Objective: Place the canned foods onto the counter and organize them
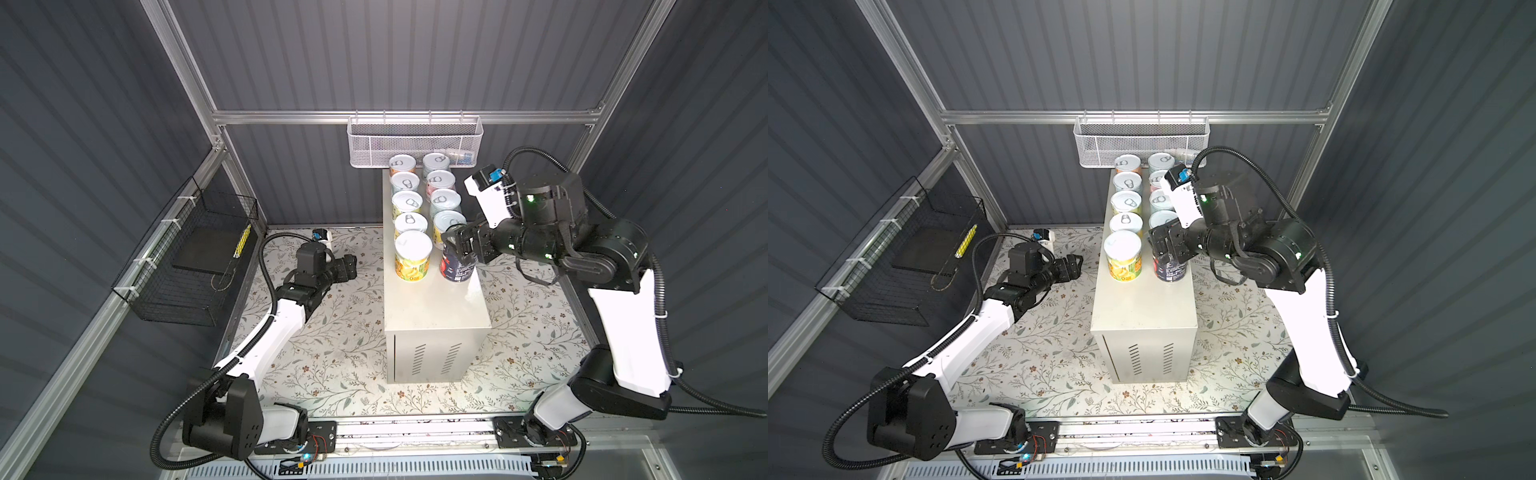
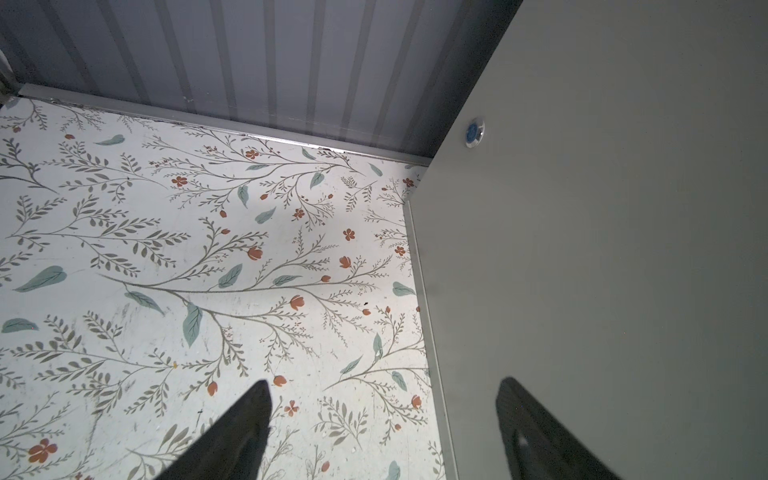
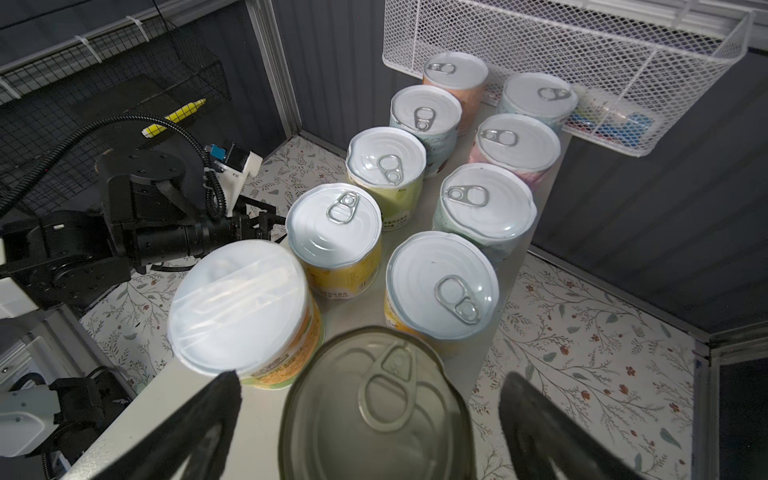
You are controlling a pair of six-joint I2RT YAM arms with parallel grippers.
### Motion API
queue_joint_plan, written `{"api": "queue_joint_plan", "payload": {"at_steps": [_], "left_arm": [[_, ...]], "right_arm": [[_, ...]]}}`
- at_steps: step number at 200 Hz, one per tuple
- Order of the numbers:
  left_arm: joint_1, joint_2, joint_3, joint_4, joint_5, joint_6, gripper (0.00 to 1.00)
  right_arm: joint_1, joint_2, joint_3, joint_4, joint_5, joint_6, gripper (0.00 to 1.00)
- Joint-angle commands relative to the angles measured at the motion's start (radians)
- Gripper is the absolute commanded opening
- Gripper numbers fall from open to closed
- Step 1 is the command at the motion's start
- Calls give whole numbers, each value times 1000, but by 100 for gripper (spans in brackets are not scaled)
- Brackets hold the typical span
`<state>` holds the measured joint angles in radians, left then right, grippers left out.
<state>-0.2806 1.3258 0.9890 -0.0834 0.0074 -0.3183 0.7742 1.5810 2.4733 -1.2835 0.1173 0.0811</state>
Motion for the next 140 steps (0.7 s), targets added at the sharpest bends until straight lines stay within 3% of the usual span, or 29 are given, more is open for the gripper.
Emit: {"api": "queue_joint_plan", "payload": {"at_steps": [1, 26, 84, 140], "left_arm": [[-5, -20, 10, -3, -4, 16, 86], [-5, -24, 10, -4, -4, 16, 86], [-5, -33, 23, -18, -2, 24, 85], [-5, -1, 30, -12, 20, 17, 85]], "right_arm": [[7, -45, -13, 61, -31, -12, 99], [8, -135, -103, 138, -29, -22, 95], [8, -443, -529, 273, 39, 36, 61], [8, -622, -834, 342, 49, 59, 68]]}}
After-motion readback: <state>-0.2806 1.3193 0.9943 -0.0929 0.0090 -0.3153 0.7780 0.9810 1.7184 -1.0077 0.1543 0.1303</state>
